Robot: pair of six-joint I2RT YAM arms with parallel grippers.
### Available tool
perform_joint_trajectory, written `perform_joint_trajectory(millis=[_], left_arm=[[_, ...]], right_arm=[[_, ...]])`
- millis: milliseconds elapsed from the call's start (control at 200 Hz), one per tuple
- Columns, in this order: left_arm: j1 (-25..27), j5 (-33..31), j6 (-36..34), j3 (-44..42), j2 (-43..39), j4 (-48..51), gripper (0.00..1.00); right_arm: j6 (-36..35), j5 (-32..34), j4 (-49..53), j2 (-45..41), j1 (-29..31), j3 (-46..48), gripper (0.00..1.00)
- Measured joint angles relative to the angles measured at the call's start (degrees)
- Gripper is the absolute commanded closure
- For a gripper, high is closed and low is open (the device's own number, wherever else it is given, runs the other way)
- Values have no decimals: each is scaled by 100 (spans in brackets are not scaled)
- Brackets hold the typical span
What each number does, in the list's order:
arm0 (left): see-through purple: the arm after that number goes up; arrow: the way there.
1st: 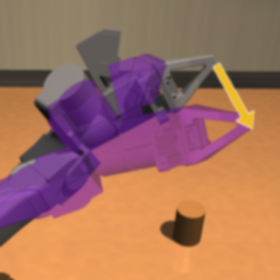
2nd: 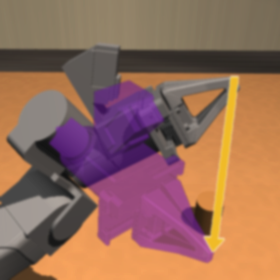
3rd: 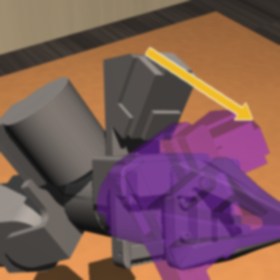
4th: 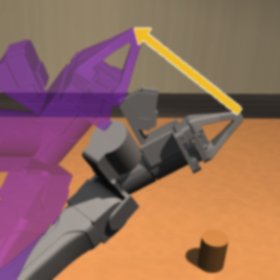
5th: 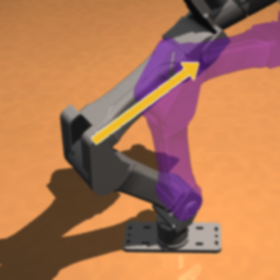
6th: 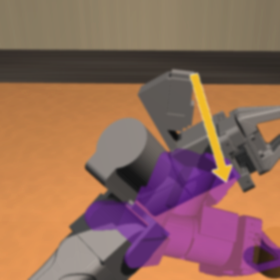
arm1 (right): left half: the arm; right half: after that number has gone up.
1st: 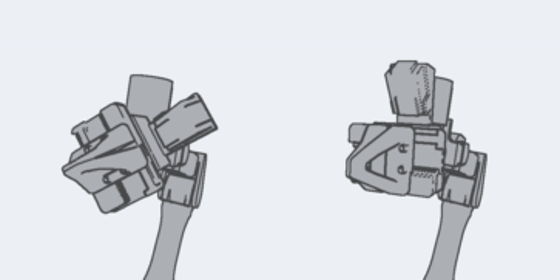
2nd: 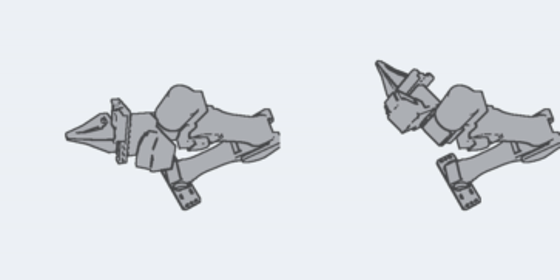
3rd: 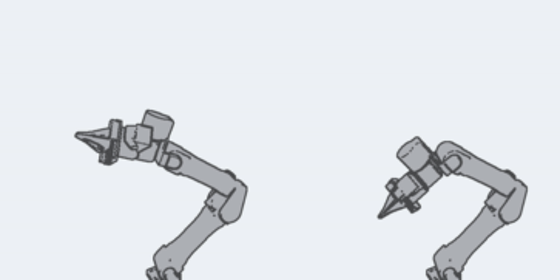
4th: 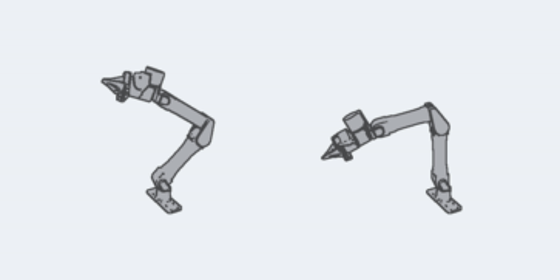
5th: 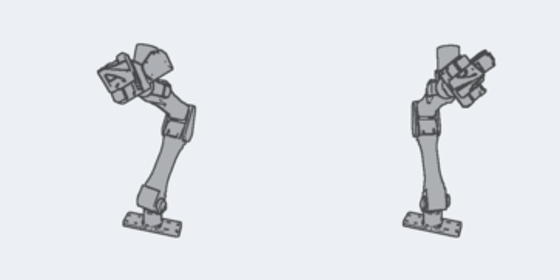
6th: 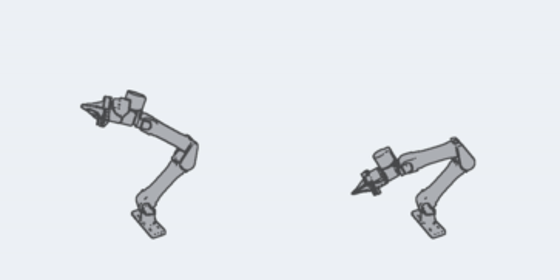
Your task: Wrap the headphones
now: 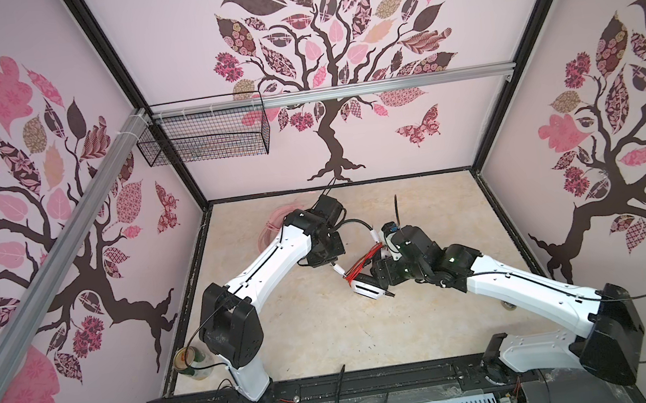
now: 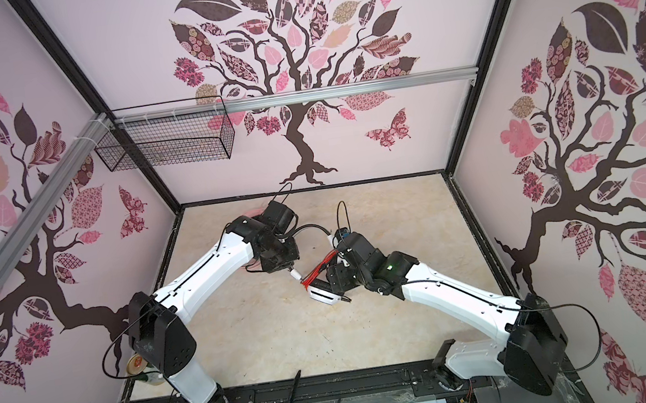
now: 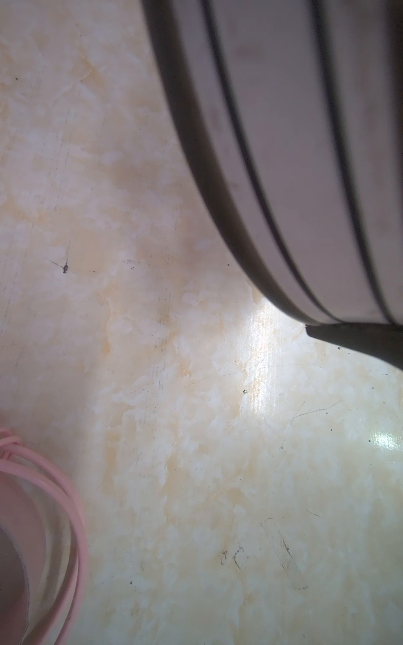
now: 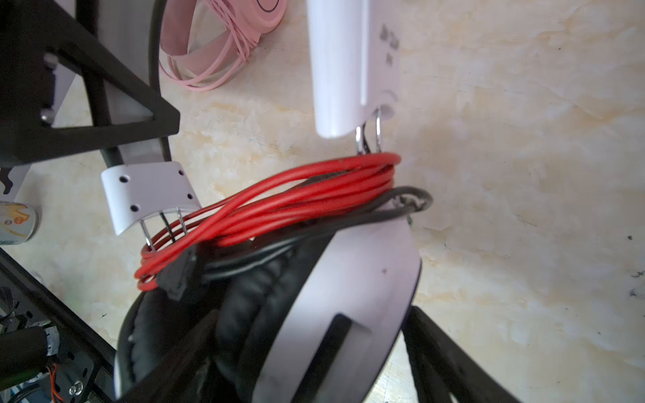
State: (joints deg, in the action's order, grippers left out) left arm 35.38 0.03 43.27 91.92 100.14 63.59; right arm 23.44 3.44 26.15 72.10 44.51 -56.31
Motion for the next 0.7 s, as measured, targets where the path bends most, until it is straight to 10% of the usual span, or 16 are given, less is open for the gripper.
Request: perform_joint_trajectory(millis=[700], left_arm=[[111, -509, -76, 114, -155, 118, 100]], right_arm=[[-345, 507, 48, -7, 22, 7, 43]])
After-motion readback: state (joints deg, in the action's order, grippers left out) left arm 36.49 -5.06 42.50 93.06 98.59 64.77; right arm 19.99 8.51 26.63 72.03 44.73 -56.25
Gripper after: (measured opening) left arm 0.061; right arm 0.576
